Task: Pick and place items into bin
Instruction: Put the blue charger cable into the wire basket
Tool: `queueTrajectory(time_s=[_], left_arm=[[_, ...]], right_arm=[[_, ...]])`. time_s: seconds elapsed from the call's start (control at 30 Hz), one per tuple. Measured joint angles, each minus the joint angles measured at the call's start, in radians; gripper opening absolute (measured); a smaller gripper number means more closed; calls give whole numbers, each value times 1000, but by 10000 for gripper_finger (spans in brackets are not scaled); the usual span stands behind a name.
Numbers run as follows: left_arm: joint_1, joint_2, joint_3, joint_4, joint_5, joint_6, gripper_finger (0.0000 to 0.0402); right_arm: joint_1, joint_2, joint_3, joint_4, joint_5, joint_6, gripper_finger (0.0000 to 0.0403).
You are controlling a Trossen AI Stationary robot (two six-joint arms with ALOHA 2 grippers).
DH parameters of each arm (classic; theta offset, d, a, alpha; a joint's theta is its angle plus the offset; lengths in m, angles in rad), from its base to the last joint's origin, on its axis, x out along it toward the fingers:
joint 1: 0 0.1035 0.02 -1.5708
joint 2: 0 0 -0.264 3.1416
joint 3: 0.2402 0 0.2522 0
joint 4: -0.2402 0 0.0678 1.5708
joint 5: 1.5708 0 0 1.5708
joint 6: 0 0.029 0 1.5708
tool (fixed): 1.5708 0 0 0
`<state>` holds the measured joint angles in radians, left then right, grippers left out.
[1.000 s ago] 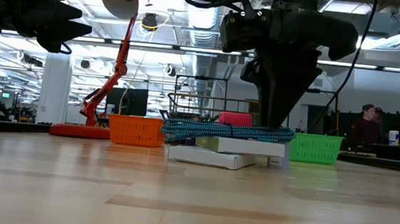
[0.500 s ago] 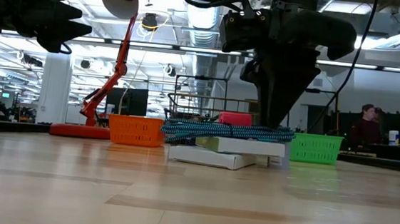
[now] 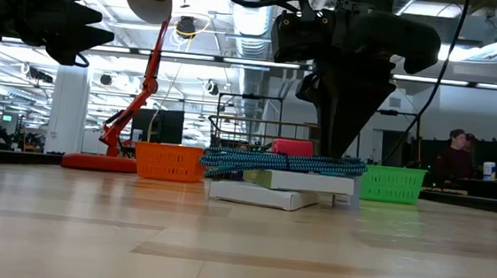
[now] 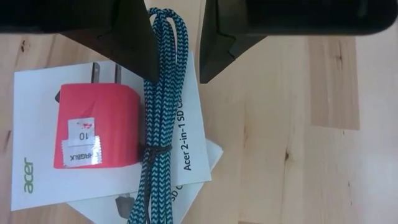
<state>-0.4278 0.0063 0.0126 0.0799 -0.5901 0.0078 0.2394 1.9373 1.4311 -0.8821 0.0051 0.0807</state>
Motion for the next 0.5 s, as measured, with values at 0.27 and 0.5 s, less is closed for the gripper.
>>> queueTrajectory(time_s=[0.27, 0.5], left_arm=[[0, 0, 0, 0, 0, 0, 233], [0, 0, 0, 0, 0, 0, 233]], right_arm=[[0, 7, 0, 3, 0, -2, 106], [-1, 60, 0, 0, -35, -11, 106]])
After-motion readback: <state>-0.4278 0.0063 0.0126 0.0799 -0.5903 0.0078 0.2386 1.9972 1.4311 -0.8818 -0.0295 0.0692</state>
